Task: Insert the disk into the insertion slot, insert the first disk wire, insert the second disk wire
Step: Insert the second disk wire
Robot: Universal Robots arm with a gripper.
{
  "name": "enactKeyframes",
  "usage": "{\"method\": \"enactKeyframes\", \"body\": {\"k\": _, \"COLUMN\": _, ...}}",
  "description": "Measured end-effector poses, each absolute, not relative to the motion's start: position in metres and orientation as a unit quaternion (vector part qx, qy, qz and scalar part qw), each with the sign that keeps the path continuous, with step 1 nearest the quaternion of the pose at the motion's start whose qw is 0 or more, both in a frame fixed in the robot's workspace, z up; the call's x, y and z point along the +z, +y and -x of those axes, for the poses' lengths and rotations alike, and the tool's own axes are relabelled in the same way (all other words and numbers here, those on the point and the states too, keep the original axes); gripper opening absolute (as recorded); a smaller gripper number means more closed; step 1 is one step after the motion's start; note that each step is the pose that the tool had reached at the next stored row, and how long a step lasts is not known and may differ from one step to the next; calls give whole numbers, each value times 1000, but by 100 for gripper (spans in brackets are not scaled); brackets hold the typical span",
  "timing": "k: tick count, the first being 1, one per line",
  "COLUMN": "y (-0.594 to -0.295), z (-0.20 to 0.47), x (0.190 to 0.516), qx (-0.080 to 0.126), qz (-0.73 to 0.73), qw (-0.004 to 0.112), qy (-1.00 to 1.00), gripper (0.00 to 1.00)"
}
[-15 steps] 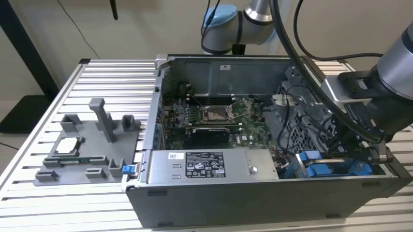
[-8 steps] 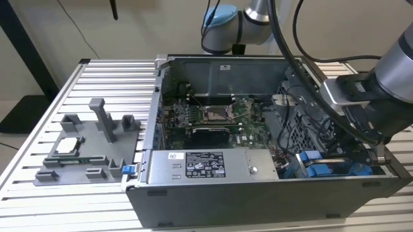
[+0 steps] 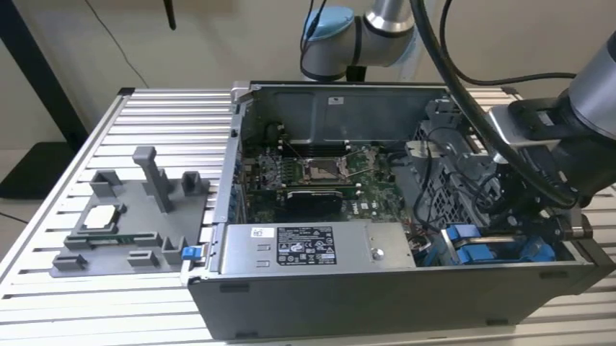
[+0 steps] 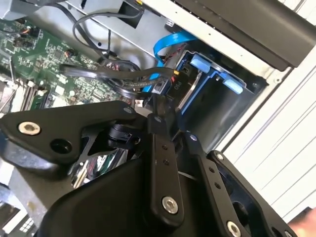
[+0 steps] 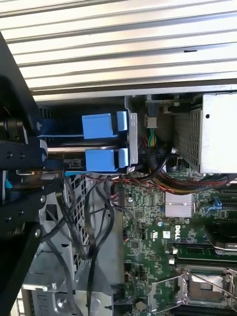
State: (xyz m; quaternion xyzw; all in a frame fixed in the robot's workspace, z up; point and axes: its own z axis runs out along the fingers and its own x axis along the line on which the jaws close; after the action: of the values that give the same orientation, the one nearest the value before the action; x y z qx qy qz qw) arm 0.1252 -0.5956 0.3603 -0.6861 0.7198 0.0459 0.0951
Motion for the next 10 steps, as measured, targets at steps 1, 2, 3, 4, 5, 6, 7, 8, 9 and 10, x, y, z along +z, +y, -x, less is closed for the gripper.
{"method": "enactKeyframes", "body": {"k": 1, "y": -596, "z": -125, "x": 365, "qx": 46, "qz": 686, "qw": 95, "qy": 720, "gripper": 100}}
{"method": "enactKeyframes", "body": {"k": 2, "y": -596, "z": -125, "x": 369, "qx": 46, "qz": 686, "qw": 95, "qy": 720, "gripper": 100}}
{"method": "enactKeyframes", "body": {"k": 3, "y": -596, "z": -125, "x": 374, "qx": 46, "qz": 686, "qw": 95, "qy": 720, "gripper": 100}}
{"method": "enactKeyframes", "body": {"k": 4, "y": -596, "z": -125, "x": 379, "qx": 46, "qz": 686, "qw": 95, "qy": 720, "gripper": 100}}
{"method": "enactKeyframes", "body": {"k": 5, "y": -596, "z": -125, "x": 383, "qx": 46, "qz": 686, "qw": 95, "qy": 720, "gripper": 100}}
{"method": "enactKeyframes", "body": {"k": 6, "y": -596, "z": -124, "x": 388, "qx": 46, "qz": 686, "qw": 95, "qy": 720, "gripper": 100}}
{"method": "enactKeyframes", "body": {"k": 7, "y": -596, "z": -124, "x": 392, "qx": 46, "qz": 686, "qw": 95, "qy": 720, "gripper": 100}}
{"method": "enactKeyframes", "body": {"k": 8, "y": -596, "z": -124, "x": 397, "qx": 46, "qz": 686, "qw": 95, "qy": 720, "gripper": 100}}
{"method": "enactKeyframes", "body": {"k": 9, "y": -596, "z": -124, "x": 400, "qx": 46, "qz": 686, "qw": 95, "qy": 720, "gripper": 100}}
{"method": "enactKeyframes", "body": {"k": 10, "y": -596, "z": -124, "x": 401, "qx": 46, "qz": 686, "qw": 95, "qy": 720, "gripper": 100}}
